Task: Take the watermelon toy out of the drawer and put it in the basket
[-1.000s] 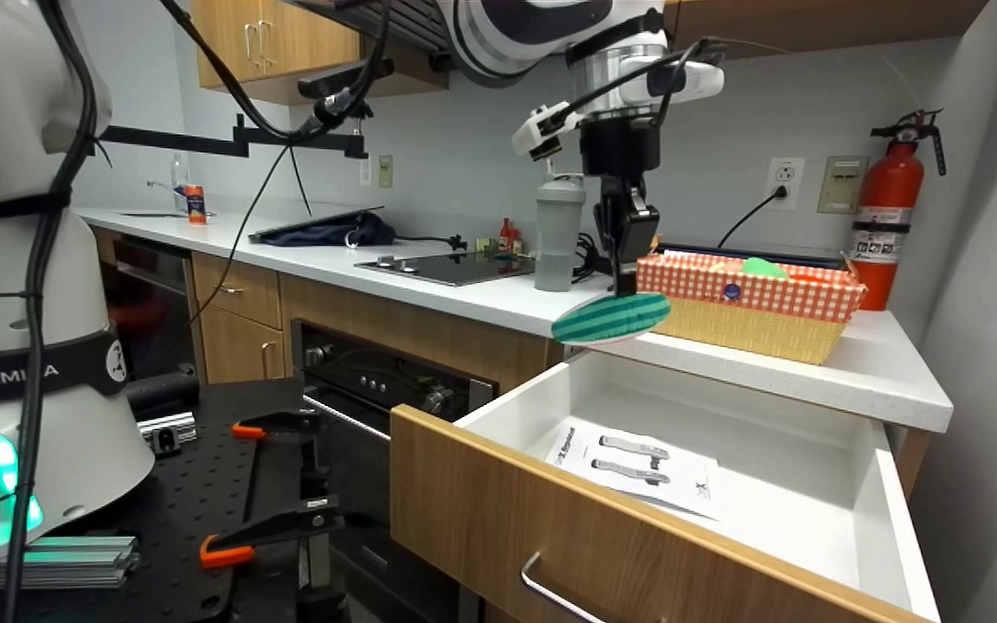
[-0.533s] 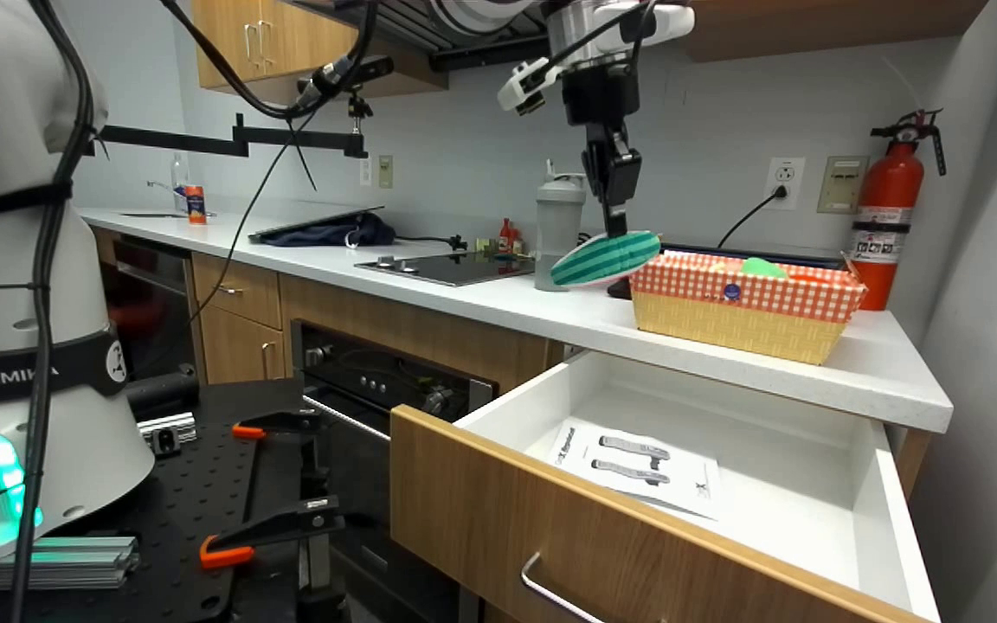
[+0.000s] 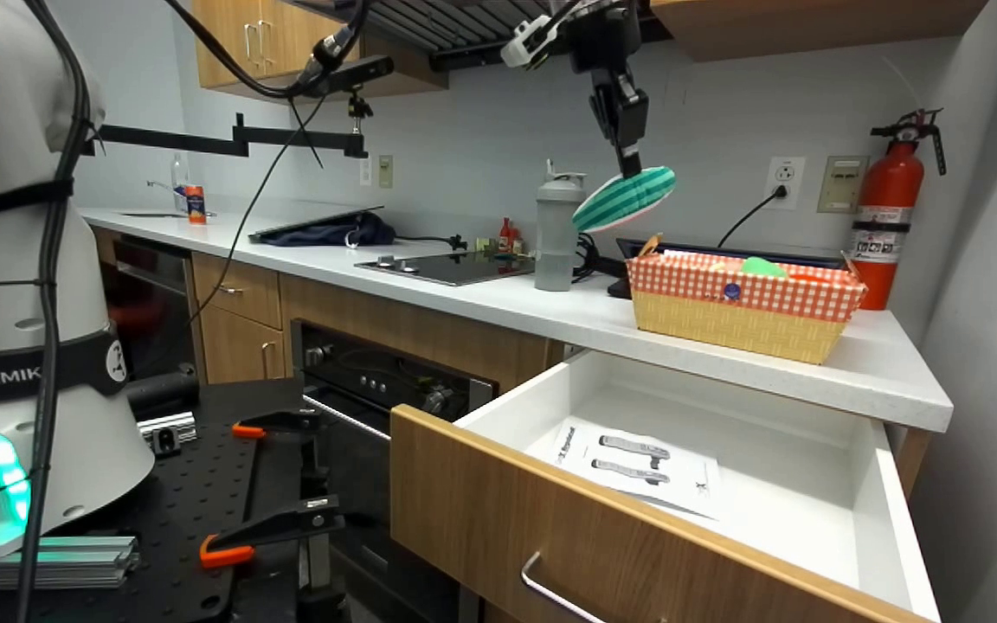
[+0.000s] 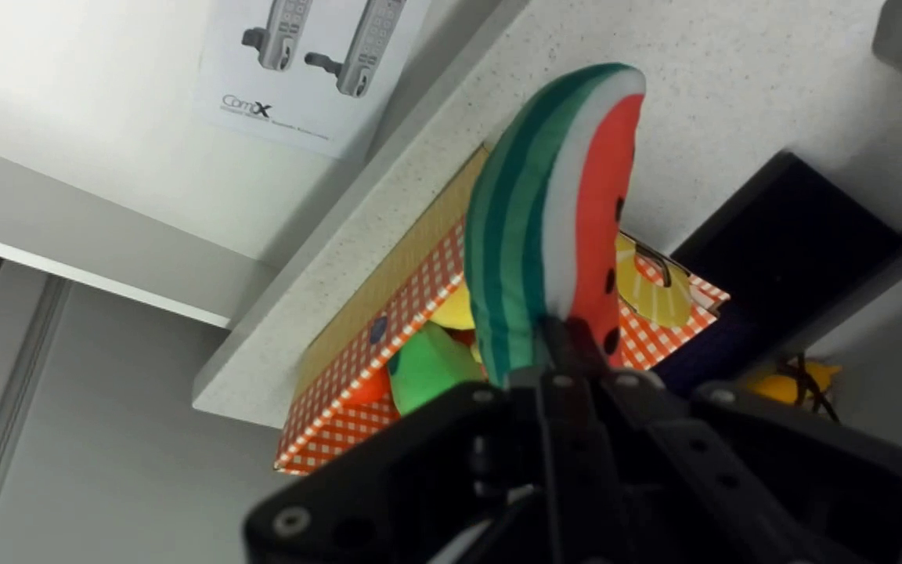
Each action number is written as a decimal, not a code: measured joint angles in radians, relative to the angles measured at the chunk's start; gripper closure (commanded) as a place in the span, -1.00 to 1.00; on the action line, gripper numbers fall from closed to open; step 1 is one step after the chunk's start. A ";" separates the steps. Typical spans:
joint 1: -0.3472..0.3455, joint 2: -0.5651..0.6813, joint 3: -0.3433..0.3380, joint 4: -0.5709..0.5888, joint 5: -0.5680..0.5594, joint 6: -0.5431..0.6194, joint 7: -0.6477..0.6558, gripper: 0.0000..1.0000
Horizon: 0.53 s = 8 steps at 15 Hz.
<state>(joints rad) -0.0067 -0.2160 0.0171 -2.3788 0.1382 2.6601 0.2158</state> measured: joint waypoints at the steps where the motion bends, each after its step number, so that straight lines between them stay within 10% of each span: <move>1: 0.000 0.003 0.007 0.000 0.000 0.021 0.012 1.00; 8: -0.001 0.121 0.037 0.062 -0.046 0.131 0.152 1.00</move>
<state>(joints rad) -0.0080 -0.0946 0.0545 -2.3167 0.0926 2.7911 0.3677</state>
